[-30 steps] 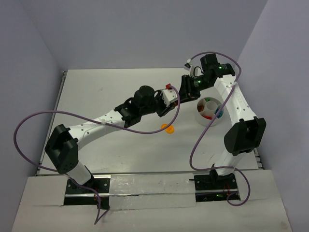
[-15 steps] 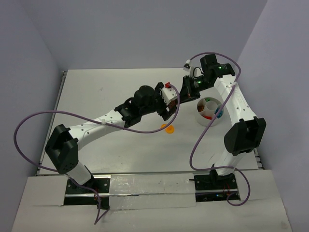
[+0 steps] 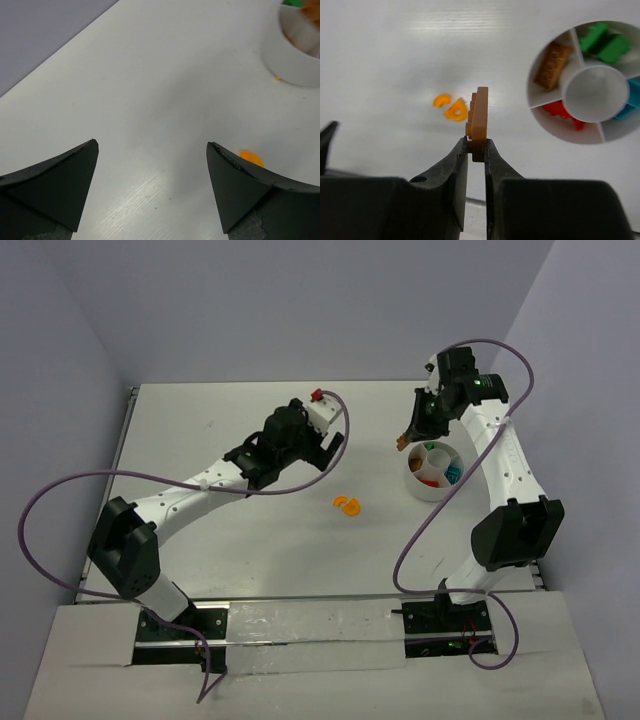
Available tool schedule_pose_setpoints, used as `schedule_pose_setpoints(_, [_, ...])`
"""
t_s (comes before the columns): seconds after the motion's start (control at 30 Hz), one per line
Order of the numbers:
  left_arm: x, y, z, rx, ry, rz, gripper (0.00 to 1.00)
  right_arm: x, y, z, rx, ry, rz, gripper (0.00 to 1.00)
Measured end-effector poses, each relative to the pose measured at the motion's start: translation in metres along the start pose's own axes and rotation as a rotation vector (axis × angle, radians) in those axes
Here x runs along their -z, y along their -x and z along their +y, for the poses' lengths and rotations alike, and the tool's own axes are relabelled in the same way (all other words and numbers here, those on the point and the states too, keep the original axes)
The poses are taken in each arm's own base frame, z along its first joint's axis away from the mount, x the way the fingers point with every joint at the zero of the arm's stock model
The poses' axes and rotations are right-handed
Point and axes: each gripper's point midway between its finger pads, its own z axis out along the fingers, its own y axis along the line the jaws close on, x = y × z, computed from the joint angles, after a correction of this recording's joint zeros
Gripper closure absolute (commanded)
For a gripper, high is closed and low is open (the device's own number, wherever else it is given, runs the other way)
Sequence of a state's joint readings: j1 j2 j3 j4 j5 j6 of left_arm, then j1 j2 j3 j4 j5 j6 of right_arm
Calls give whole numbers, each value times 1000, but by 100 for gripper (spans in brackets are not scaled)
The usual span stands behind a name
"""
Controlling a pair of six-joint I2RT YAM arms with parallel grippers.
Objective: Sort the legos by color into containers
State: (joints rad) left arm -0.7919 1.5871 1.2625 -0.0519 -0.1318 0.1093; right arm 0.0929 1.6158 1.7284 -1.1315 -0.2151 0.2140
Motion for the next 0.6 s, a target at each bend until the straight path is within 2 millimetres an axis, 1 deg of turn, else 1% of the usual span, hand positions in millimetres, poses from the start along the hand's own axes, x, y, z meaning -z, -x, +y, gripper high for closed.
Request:
schedule_pose_setpoints(0.1, [0,-14,27,41,56,49,1,0,2,-18,-12,-103,-29,100])
schedule_pose_setpoints(0.17, [1,-20,37,51,79,68,1,-2,5,-27,-16,-152,-42,100])
schedule_pose_setpoints(0.37, [2,-24,36,47,77,86,1,-11,10,-45,-13,-248,-44,100])
schedule_pose_setpoints(0.6, [3,-26,36,42,75,94,1,-24,8,-50,-11,-267,-10,99])
